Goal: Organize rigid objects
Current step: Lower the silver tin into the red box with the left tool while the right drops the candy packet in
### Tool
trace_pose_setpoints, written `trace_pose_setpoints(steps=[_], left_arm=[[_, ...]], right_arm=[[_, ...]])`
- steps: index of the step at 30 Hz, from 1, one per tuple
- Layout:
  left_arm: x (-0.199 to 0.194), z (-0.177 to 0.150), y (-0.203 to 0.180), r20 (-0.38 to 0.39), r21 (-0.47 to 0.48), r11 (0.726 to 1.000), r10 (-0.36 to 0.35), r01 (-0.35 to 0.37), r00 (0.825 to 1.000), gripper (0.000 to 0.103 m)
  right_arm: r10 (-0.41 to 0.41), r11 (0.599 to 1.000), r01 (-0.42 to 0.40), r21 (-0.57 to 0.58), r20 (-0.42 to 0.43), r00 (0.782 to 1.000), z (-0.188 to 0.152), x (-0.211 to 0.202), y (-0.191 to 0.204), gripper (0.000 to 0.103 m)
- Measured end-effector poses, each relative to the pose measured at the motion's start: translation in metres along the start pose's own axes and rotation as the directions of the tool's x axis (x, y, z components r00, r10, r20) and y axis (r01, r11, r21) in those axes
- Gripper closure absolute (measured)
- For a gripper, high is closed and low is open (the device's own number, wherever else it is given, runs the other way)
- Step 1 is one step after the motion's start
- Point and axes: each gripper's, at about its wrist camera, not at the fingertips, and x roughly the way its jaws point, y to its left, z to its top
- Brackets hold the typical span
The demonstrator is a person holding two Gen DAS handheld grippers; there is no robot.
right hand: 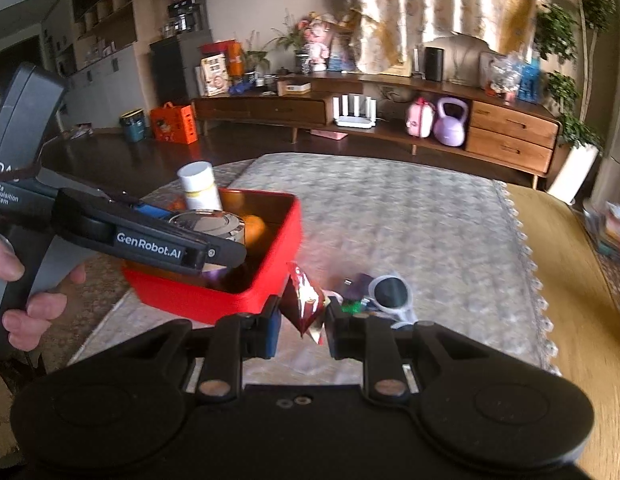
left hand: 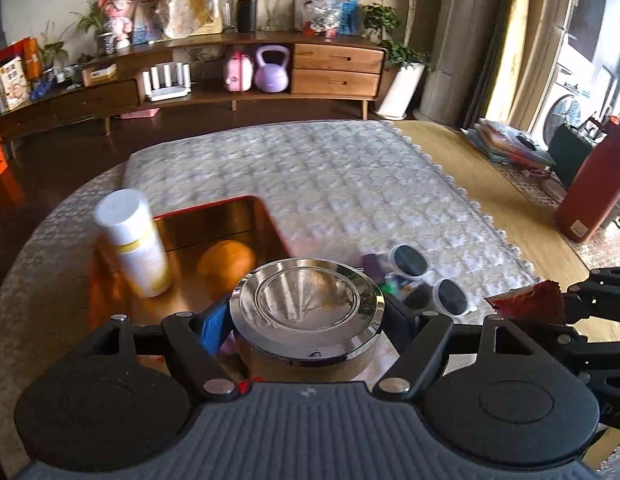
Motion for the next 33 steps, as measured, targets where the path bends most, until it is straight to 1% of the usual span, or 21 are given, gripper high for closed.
trace_pose_setpoints(steps=[9, 16, 20, 25, 33], left_arm=[[-0.004, -0.009, 0.051, -0.009, -0.049, 0.997, 0.060, -0.061, 0.998, 0.026], [0.012, -0.011, 0.082, -0.030, -0.089, 0.990, 0.106, -0.109, 0.994, 0.026], [0.026, -0.009, 0.092, -0.040, -0.112, 0.986, 0.118, -0.122, 0.992, 0.026], [0.045, -0.007, 0.099, -0.059, -0.115, 0.985, 0.127, -0.133, 0.990, 0.026], [0.068, -0.003, 0.101, -0.070, -0.100, 0.984, 0.142, -0.148, 0.987, 0.026]], right_arm=[[0.043, 0.998, -0.044, -0.035, -0.028, 0.999, 0.016, 0.033, 0.034, 0.081], [0.034, 0.997, -0.038, -0.063, -0.061, 0.998, 0.027, 0.072, 0.050, 0.081], [0.033, 0.996, -0.041, -0.081, -0.099, 0.995, 0.028, 0.097, 0.055, 0.081], [0.038, 0.995, -0.050, -0.091, -0.130, 0.991, 0.030, 0.120, 0.062, 0.080], [0.037, 0.993, -0.055, -0.109, -0.160, 0.986, 0.028, 0.141, 0.067, 0.080]])
